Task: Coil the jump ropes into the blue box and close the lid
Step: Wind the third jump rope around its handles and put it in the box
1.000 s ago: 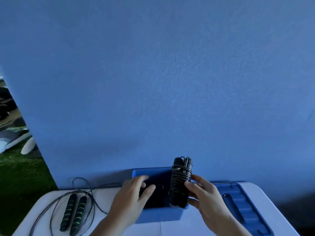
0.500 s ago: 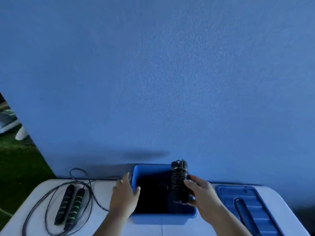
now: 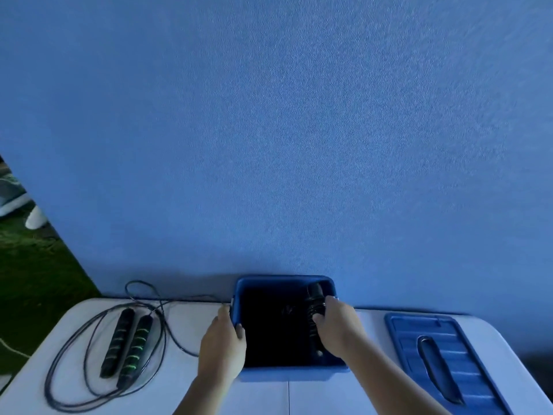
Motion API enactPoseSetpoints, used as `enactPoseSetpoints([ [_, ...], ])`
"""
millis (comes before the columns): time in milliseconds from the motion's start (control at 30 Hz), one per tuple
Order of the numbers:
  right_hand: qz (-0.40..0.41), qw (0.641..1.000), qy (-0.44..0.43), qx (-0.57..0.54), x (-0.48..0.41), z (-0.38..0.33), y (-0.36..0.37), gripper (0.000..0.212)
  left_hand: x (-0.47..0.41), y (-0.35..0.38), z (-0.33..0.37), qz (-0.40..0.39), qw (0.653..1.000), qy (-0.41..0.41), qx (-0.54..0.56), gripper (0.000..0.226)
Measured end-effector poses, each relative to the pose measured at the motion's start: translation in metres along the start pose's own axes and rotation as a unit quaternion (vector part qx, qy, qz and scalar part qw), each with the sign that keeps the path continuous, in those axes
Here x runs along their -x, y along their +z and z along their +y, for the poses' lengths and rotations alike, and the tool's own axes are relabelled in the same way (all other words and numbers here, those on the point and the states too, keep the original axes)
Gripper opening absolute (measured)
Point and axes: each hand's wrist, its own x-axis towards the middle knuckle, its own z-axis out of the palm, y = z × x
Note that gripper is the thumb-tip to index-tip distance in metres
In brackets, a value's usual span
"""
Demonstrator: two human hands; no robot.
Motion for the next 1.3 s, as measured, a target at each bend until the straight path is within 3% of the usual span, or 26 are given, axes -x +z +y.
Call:
enactPoseSetpoints([
  [200,-0.039,0.995,0.036,0.088,-0.005,-0.011,0.022,0.059,0.014,0.001,-0.005,0.025,1.000,0.007,0.018,0.020],
  [367,-0.039,0.993,0.039,0.103,-0.002,-0.020,0.032,0.069,0.022,0.002,-0.010,0.036,0.999,0.014,0.027,0.036],
  [767,-0.053,0.988,0.034,0.143,-0.003,-0.012,0.043,0.071,0.034,0.000,-0.010,0.044,0.998,0.018,0.046,0.049],
  [967,-0.119,0.969,0.019,0.214,-0.006,-0.011,0.045,0.039,0.035,-0.002,-0.008,0.037,0.998,0.024,0.043,0.049],
  [1300,-0.096,0.963,-0.017,0.251,0.003,-0.013,0.043,0.040,0.031,0.003,-0.012,0.045,0.998,0.026,0.045,0.052],
])
